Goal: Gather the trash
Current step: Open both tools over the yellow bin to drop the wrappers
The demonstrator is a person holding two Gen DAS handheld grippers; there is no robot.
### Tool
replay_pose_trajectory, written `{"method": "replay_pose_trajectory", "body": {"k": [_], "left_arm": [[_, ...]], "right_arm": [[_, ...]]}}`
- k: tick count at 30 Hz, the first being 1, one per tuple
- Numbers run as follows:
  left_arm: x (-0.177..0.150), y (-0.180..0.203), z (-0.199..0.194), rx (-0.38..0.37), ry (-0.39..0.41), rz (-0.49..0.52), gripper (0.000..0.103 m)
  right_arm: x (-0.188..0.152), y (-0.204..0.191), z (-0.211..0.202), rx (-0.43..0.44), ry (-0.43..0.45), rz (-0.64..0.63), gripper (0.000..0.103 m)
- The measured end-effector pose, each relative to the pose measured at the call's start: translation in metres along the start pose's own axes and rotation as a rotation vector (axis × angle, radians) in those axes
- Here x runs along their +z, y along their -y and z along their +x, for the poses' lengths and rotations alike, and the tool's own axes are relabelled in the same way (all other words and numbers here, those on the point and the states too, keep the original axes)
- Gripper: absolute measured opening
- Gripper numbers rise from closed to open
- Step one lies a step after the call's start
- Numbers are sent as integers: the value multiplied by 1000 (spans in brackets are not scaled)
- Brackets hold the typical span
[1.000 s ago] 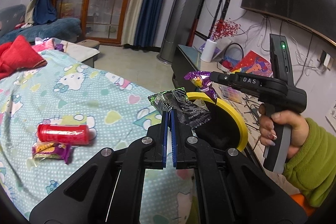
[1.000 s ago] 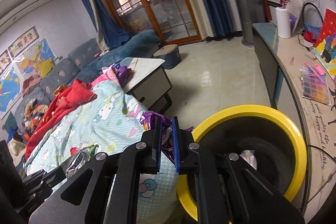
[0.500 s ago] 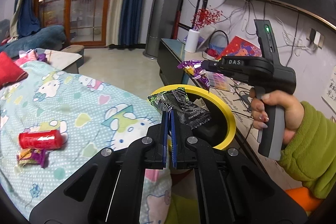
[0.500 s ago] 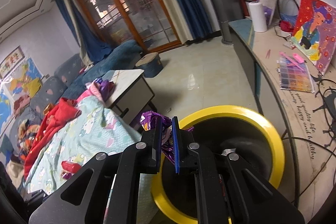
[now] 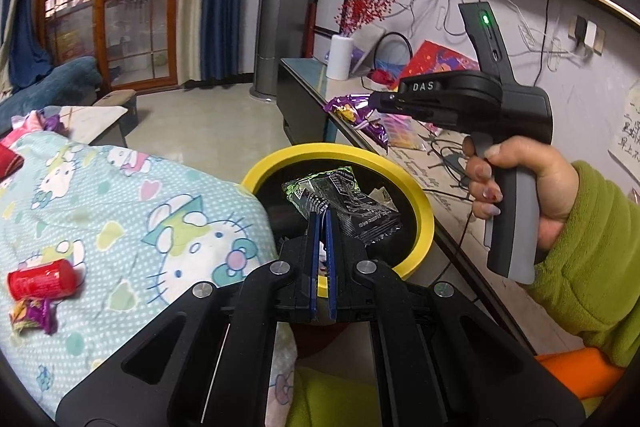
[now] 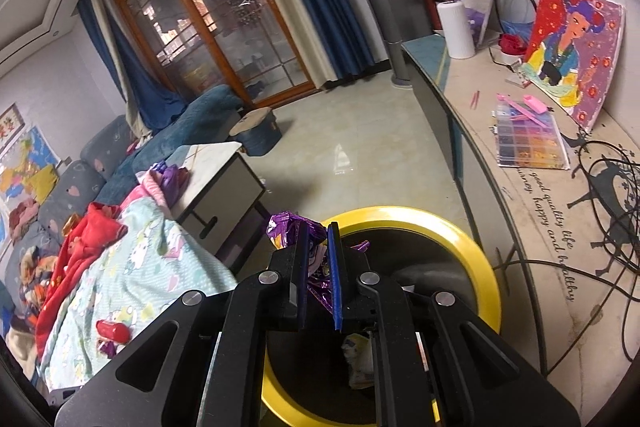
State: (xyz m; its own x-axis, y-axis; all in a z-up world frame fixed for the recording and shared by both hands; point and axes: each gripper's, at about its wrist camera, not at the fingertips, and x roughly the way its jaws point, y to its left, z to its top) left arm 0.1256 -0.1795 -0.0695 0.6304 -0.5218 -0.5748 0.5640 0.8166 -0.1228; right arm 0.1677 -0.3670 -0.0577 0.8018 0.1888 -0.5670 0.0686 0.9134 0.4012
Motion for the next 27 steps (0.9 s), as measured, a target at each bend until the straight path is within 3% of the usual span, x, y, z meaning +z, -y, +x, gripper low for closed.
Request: {"method": "replay_pose_trajectory", "body": {"k": [27], "left_arm": [[11, 18, 70, -34, -110, 32, 1]], "right_arm": [[-15, 47, 30, -46, -113, 126, 10]]}}
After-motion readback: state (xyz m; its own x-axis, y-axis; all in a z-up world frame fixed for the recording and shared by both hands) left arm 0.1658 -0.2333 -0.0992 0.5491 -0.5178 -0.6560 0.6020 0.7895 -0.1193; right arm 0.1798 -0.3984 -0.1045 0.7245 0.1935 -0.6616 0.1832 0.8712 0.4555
